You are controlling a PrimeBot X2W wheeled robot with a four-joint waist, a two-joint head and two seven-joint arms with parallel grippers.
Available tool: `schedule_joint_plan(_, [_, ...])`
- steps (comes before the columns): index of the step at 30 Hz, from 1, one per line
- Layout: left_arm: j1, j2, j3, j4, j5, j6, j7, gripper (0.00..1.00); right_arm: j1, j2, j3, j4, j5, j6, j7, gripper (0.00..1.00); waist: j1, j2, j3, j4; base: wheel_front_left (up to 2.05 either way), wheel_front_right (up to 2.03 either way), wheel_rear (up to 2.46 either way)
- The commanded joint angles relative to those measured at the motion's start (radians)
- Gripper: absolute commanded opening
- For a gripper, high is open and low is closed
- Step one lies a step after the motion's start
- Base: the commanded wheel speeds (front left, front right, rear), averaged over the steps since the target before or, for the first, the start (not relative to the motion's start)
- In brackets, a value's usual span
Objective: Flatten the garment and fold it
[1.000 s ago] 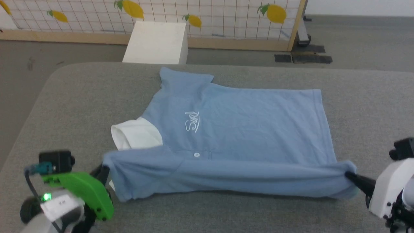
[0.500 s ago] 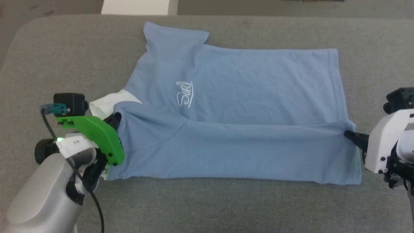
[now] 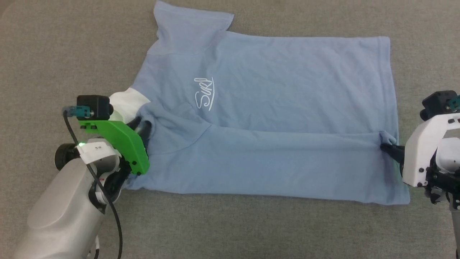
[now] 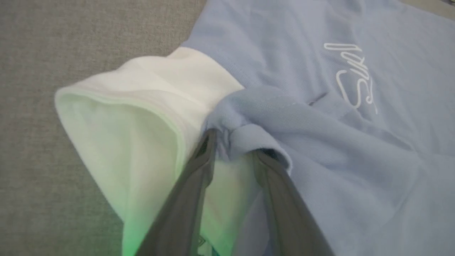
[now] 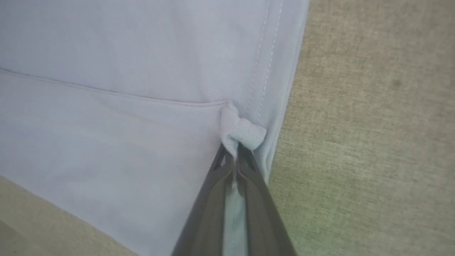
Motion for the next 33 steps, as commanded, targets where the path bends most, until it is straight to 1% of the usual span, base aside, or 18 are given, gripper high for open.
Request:
schedule_joint_plan(1, [-0.007,-0.001,-0.002,0.015,-0.009,-0.004,0.002,1.00,0.004,0.014,0.000,0.017,0.000,-0.002,-0.005,1.00,-0.0001,0.0000,-0.036,-0.002,0.00,0.00,0.00])
schedule_joint_plan(5, [-0.006,0.015,0.007,0.010,-0.009,0.003,-0.001,1.00,0.006,0.030,-0.027,0.007,0.018,-0.002,-0.034,1.00,-0.0001,0.0000,-0.113,-0.006,0.00,0.00,0.00])
schedule_joint_plan(10, [0.015,0.037,0.032,-0.030,-0.020,0.024,-0.011,1.00,0.028,0.047,-0.066,-0.022,0.038,-0.002,-0.072,1.00,-0.0001,0.0000,-0.214,-0.010,0.00,0.00,0.00])
schedule_joint_plan(12, [0.032,0.044,0.045,-0.053,-0.020,0.035,-0.030,1.00,0.046,0.057,-0.087,-0.040,0.046,-0.002,-0.093,1.00,-0.0001,0.0000,-0.254,-0.010,0.00,0.00,0.00])
schedule_joint_plan(14, [0.053,0.053,0.063,-0.083,-0.011,0.048,-0.074,1.00,0.063,0.069,-0.113,-0.067,0.047,-0.002,-0.134,1.00,-0.0001,0.0000,-0.284,-0.010,0.00,0.00,0.00])
schedule_joint_plan(18, [0.123,0.071,0.087,-0.142,0.035,0.070,-0.198,1.00,0.111,0.104,-0.153,-0.117,0.050,-0.002,-0.263,1.00,-0.0001,0.0000,-0.330,-0.011,0.00,0.00,0.00])
schedule_joint_plan(19, [0.148,0.074,0.098,-0.160,0.047,0.078,-0.244,1.00,0.127,0.112,-0.160,-0.131,0.052,-0.002,-0.306,1.00,-0.0001,0.0000,-0.337,-0.011,0.00,0.00,0.00])
schedule_joint_plan(22, [0.223,0.073,0.123,-0.196,0.074,0.097,-0.360,1.00,0.179,0.120,-0.165,-0.156,0.044,-0.002,-0.438,1.00,-0.0001,0.0000,-0.355,-0.012,0.00,0.00,0.00])
schedule_joint_plan(25, [0.303,0.060,0.146,-0.230,0.100,0.116,-0.476,1.00,0.238,0.128,-0.166,-0.161,0.032,-0.002,-0.569,1.00,-0.0001,0.0000,-0.358,-0.012,0.00,0.00,0.00])
schedule_joint_plan(29, [0.386,0.027,0.169,-0.254,0.134,0.136,-0.523,1.00,0.306,0.124,-0.145,-0.140,0.008,-0.002,-0.716,1.00,-0.0001,0.0000,-0.356,-0.009,0.00,0.00,0.00])
schedule_joint_plan(33, [0.448,-0.012,0.187,-0.259,0.170,0.131,-0.532,1.00,0.368,0.120,-0.130,-0.099,-0.020,-0.002,-0.819,1.00,-0.0001,0.0000,-0.357,-0.008,0.00,0.00,0.00])
